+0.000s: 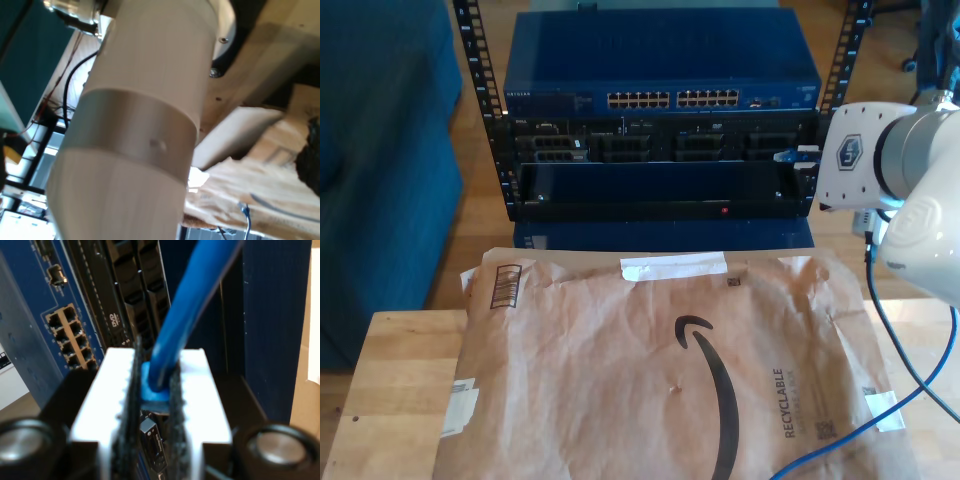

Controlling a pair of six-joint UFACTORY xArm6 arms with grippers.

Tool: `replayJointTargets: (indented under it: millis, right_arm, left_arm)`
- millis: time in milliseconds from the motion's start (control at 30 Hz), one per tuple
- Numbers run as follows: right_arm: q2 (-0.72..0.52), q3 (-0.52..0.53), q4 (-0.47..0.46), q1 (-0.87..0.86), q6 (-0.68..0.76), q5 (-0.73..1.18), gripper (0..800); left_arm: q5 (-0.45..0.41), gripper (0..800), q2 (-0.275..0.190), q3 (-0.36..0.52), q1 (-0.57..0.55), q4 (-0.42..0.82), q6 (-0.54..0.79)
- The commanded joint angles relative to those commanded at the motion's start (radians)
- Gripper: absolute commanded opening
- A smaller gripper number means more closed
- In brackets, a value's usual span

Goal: Grab the cable and plug it in

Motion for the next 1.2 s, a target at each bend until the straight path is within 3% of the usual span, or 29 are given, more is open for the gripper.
replayJointTargets:
  millis: [167, 300, 367, 433, 533, 700, 933, 1067, 1200]
  right_arm:
    - [0.0, 0.002, 0.0, 0.0, 0.0, 0.0, 2]
    - [0.0, 0.011, 0.002, 0.0, 0.002, 0.0, 2]
    - [0.0, 0.012, 0.003, 0.0, 0.002, 0.0, 2]
    - [0.0, 0.014, 0.005, -0.002, 0.002, 0.0, 2]
    - [0.0, 0.015, 0.005, -0.003, 0.002, 0.0, 2]
    - [0.0, 0.026, 0.008, -0.005, 0.003, -0.002, 2]
    - [0.0, 0.043, 0.014, -0.005, 0.003, -0.031, 1]
    - [0.014, 0.037, 0.015, -0.003, 0.026, -0.031, 1]
    - [0.02, 0.037, 0.014, -0.003, 0.032, -0.041, 2]
  left_arm:
    - [-0.069, 799, -0.02, 0.072, 0.005, 0.032, 0.018]
    - [-0.077, 799, -0.031, 0.091, 0.081, 0.034, 0.08]
    - [-0.13, 799, -0.043, 0.133, 0.104, 0.034, 0.089]
    - [-0.218, 799, -0.114, 0.178, 0.109, 0.034, 0.097]
    - [-0.302, 799, -0.173, 0.253, 0.11, 0.04, 0.098]
    - [-0.322, 799, -0.178, 0.259, 0.135, 0.038, 0.126]
    - [-0.334, 799, -0.176, 0.265, 0.201, 0.032, 0.262]
    - [-0.459, 800, -0.17, 0.338, 0.242, 0.031, 0.304]
    - [-0.496, 800, -0.166, 0.354, 0.256, 0.032, 0.31]
